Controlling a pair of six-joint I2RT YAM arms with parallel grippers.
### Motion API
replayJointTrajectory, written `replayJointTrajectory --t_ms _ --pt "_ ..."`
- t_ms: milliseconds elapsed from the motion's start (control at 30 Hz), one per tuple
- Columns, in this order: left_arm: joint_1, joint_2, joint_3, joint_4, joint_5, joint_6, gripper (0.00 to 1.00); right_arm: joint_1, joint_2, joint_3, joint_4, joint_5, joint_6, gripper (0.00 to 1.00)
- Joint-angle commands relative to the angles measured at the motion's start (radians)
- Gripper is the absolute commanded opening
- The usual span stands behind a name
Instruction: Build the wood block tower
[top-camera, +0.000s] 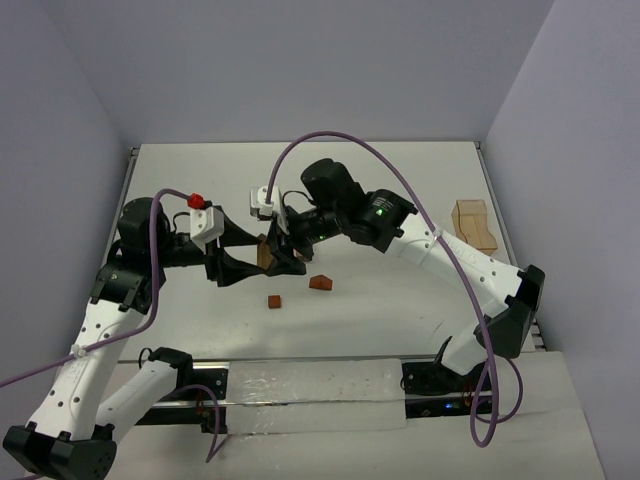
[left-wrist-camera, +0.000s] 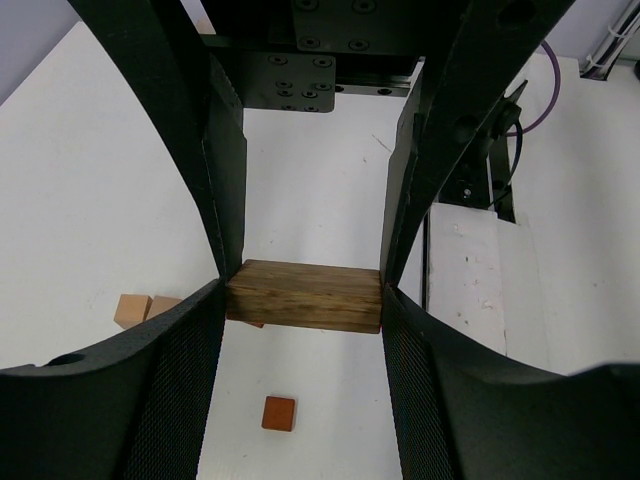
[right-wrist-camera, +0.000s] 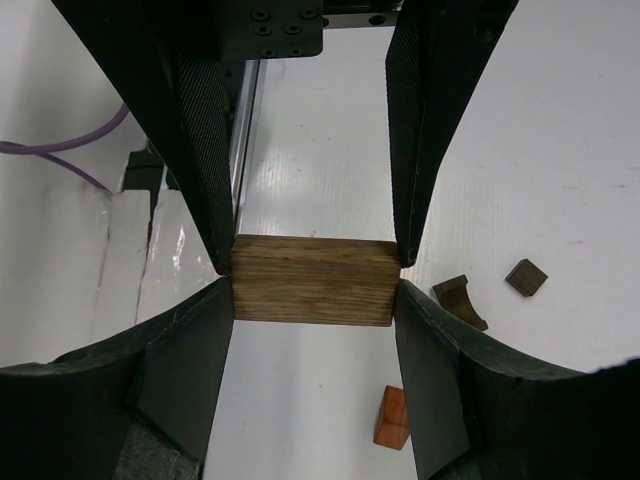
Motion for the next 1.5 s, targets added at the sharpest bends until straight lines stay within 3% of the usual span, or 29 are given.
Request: replayJointTrajectory --t_ms 0,33,67,100,133,167,433,767,1100,1333,1467 --pt "-0.001 -0.010 -0.001 0.030 0.005 -0.017 0.41 0.003 -0.004 0.041 -0.004 0.001 -0.026 0.50" --pt "-0.001 -0.011 -0.002 0.026 -0.005 -0.016 0.50 -0.002 -0.005 0.041 -0.011 0.001 -0.036 0.49" --pt "-0.001 -0.012 -0.003 0.021 -0.014 -0.016 0.82 -0.006 -0.008 0.042 -0.015 0.001 -0.042 0.48" --pt "-0.001 -0.014 -0.003 0.020 -0.026 -0.017 0.84 -0.012 -0.008 0.043 -0.026 0.002 -0.053 0.47" --pt "0.000 -0.014 -0.003 0.011 -0.053 -0.026 0.97 -0.025 -0.010 0.043 -0.050 0.001 -0.080 0.45" --pt "0.000 -0.014 0.000 0.001 -0.071 -0.032 0.99 -0.034 -0.011 0.041 -0.087 0.002 -0.102 0.42" --pt "0.024 0.056 0.105 -0.186 -0.198 0.007 0.99 -0.155 0.035 0.045 -0.298 0.081 -0.362 0.32" --pt "0.235 0.284 0.222 -0.376 0.016 0.061 0.99 -0.274 0.281 0.193 -0.469 0.213 -0.555 0.29" --pt "0.354 0.293 0.122 -0.145 -0.130 -0.119 0.99 -0.285 0.541 0.441 -0.551 0.251 -0.599 0.28" --pt "0.404 0.266 0.074 0.006 -0.113 -0.216 0.99 -0.283 0.620 0.501 -0.543 0.249 -0.609 0.29" --pt "0.420 0.294 0.104 -0.002 -0.129 -0.217 0.99 -0.274 0.638 0.502 -0.539 0.257 -0.616 0.29"
